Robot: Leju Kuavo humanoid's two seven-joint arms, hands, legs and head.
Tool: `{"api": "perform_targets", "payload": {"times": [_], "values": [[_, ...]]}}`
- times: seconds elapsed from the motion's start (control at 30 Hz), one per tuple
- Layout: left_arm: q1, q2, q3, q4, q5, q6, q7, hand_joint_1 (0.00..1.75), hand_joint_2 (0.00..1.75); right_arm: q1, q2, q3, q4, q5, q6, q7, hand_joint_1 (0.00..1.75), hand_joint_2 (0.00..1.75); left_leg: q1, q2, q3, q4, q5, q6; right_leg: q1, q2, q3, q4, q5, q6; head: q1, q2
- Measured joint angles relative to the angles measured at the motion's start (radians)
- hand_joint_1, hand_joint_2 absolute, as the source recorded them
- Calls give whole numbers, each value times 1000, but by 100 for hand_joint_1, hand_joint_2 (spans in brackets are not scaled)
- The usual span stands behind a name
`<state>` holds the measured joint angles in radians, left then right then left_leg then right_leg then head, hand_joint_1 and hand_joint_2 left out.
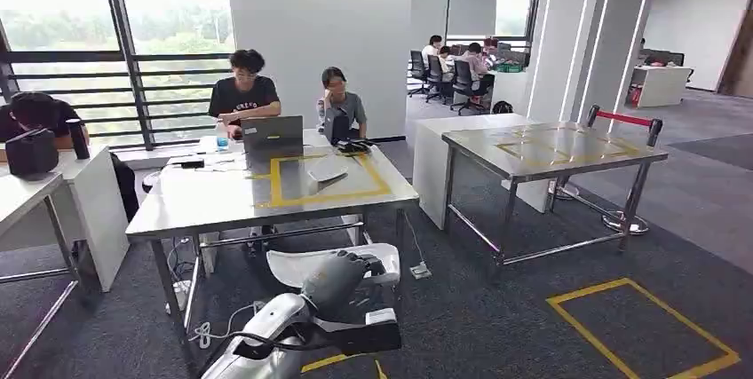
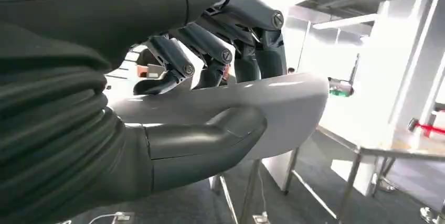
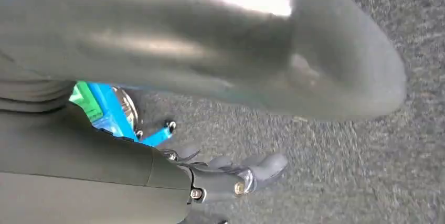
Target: Take the parts from the cabinet and place them on the table.
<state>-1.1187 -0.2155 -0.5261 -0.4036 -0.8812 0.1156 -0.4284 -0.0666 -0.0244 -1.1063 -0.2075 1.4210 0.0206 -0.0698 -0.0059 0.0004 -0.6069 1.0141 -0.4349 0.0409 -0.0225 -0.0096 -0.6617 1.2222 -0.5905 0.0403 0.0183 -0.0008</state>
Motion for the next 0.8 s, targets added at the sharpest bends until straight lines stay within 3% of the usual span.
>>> {"api": "perform_targets", "payload": {"times": [0.03, 0.07, 0.1, 0.13, 0.2, 0.23, 0.27, 0.3, 0.33, 0.37, 0.43, 0.7, 0.73, 0.77, 0.8], "values": [[5, 0, 0, 1, 0, 0, 0, 171, 175, 2, 0, 0, 0, 0, 0, -1, 0, 0, 0, -10, 0, 1, 0, 0, 1, 5, -41, 76, -23, 2, 1, 0], [9, 0, 0, 3, 0, 0, -1, 171, 175, 2, 0, 0, 0, 0, 4, -2, 0, 0, 0, -20, -1, 3, 0, 0, 1, 6, -66, 112, -22, 3, 1, 0], [13, 1, 0, 3, 0, 1, -1, 171, 175, 3, 0, 0, 0, 0, 8, -3, 0, 0, 0, -28, 0, 5, -1, 0, 0, 5, -63, 93, 4, 2, 2, 0], [14, 1, 0, 3, 0, 2, -1, 171, 175, 4, 0, 0, 0, 0, 10, -4, 0, 0, 0, -37, -1, 8, -2, -2, -1, 6, -37, 27, 50, 1, 2, 0], [13, 1, 0, 2, 0, 5, -3, 171, 175, 2, -2, 0, 0, 1, 11, -5, 0, 0, 3, -49, -1, 16, -7, -9, -4, 13, 48, -155, 137, -1, 2, 0], [12, 1, 0, 2, 0, 7, -4, 171, 175, 0, -2, 0, 0, 1, 13, -5, 0, 0, -2, -54, -3, 19, -9, -15, -2, 20, 62, -189, 116, -3, 3, 0], [11, 3, 0, 2, 0, 7, -4, 171, 175, -2, -1, 0, 0, 1, 13, -5, 0, 0, -3, -61, -8, 22, -10, -21, 2, 19, 62, -193, 122, -11, 2, 0], [12, 3, 0, 2, 0, 7, -5, 171, 175, -3, -1, 0, 0, 1, 15, -5, 0, 0, -5, -61, -10, 22, -11, -21, -1, 16, 65, -198, 125, -11, 2, 0], [12, 5, 0, 2, 0, 7, -5, 171, 175, -3, 0, 0, 0, 1, 16, -5, 0, 0, -7, -60, -9, 20, -13, -1, -1, 16, 64, -198, 126, -10, 2, 0], [12, 7, 0, 2, 0, 6, -5, 171, 175, -3, 0, 0, 0, 1, 16, -5, 0, 0, -7, -58, -9, 19, -8, 3, 0, 17, 64, -198, 128, -12, 2, 0], [12, 11, 0, 2, 1, -11, -11, 171, 175, -2, 0, 0, 0, 2, 17, -3, 0, 0, -6, -55, -5, 13, -6, -1, 2, 20, 63, -197, 129, -16, 1, 0], [8, 13, 0, 2, 8, -64, -22, 171, 175, -2, 2, 0, 0, 3, 21, -2, 0, 0, -4, -54, -3, 2, 1, -33, 3, 22, 59, -196, 130, -24, 1, 0], [7, 13, 0, 2, 8, -64, -22, 171, 175, -2, 2, 0, 0, 4, 21, -2, 0, 0, -4, -54, -5, 5, -1, -33, 1, 22, 60, -198, 131, -23, 1, 0], [6, 14, 0, 2, 8, -64, -20, 171, 175, -2, 4, 0, 0, 4, 21, -2, 0, 0, -8, -55, -7, 9, -4, -22, -2, 22, 60, -201, 133, -19, 1, 0], [3, 14, 0, 2, 8, -64, -18, 171, 175, -2, 4, 0, 0, 4, 21, -2, 0, 0, -9, -53, -6, 7, -3, -17, -4, 22, 61, -204, 134, -17, 0, 0]]}}
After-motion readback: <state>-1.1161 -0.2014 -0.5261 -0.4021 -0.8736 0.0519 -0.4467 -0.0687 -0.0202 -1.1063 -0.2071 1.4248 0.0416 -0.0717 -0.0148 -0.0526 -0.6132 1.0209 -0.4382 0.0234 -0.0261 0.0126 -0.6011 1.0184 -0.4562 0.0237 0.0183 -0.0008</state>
